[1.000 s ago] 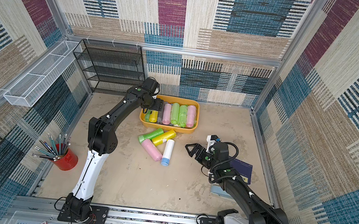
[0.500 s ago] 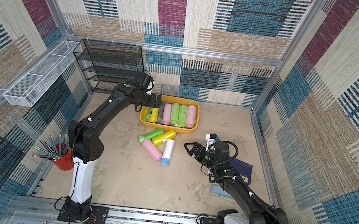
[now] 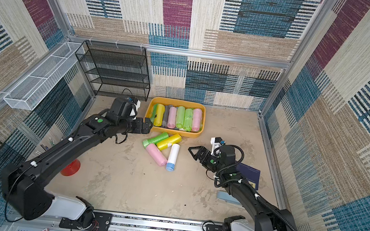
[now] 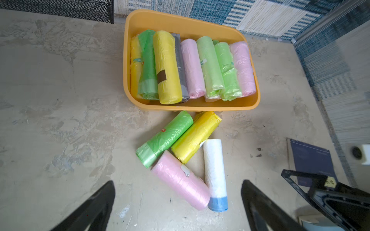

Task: Put the roll of trash bags into the storage box
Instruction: Place the roll of trash bags in the storage box, then pick up the roll of trash bags from the center of the board.

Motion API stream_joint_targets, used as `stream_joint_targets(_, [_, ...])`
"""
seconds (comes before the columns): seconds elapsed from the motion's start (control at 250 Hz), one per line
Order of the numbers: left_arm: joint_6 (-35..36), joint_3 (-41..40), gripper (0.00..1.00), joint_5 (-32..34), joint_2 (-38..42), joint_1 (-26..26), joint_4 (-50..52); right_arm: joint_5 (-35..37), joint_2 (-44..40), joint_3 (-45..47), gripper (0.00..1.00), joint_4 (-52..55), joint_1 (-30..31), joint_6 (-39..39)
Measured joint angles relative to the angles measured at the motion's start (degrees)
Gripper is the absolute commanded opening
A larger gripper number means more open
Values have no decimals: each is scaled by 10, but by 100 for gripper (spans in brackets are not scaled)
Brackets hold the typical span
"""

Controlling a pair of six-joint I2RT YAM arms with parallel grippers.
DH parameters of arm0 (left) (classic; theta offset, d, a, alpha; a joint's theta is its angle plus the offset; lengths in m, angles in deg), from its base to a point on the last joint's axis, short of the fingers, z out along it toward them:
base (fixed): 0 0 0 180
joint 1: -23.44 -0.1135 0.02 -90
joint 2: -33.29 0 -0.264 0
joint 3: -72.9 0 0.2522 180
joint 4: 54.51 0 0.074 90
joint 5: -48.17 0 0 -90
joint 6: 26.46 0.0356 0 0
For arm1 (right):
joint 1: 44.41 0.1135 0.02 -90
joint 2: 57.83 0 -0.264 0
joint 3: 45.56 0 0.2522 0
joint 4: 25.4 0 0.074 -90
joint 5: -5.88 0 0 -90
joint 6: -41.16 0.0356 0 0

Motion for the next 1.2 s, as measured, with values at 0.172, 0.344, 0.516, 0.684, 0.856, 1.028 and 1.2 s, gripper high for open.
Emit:
stream_joint_targets(0.172, [-29, -65, 98, -3, 57, -6, -25, 10, -17, -13, 99, 14, 3, 4])
stream_joint_targets(0.344, [-52, -113, 98, -26, 79, -10, -24, 20, -23, -7, 99, 22, 18, 21])
stream_joint_targets(0.516, [-72, -189, 98, -53, 136, -10, -29, 32, -12, -8, 100, 29, 43, 34])
stream_joint_targets(0.684, [-90, -242, 98, -63, 203, -11, -40, 47, 19, -21, 93, 30, 72, 45])
stream_joint_targets(0.856, [-95, -274, 99, -63, 253, -11, -51, 60, 72, -45, 83, 30, 98, 56])
stream_joint_targets(1.028, [-94, -281, 99, -61, 267, -12, -51, 70, 126, -56, 77, 23, 117, 75])
stream_joint_targets(1.2, [-90, -280, 98, -61, 260, -13, -51, 70, 186, -88, 68, 7, 138, 82])
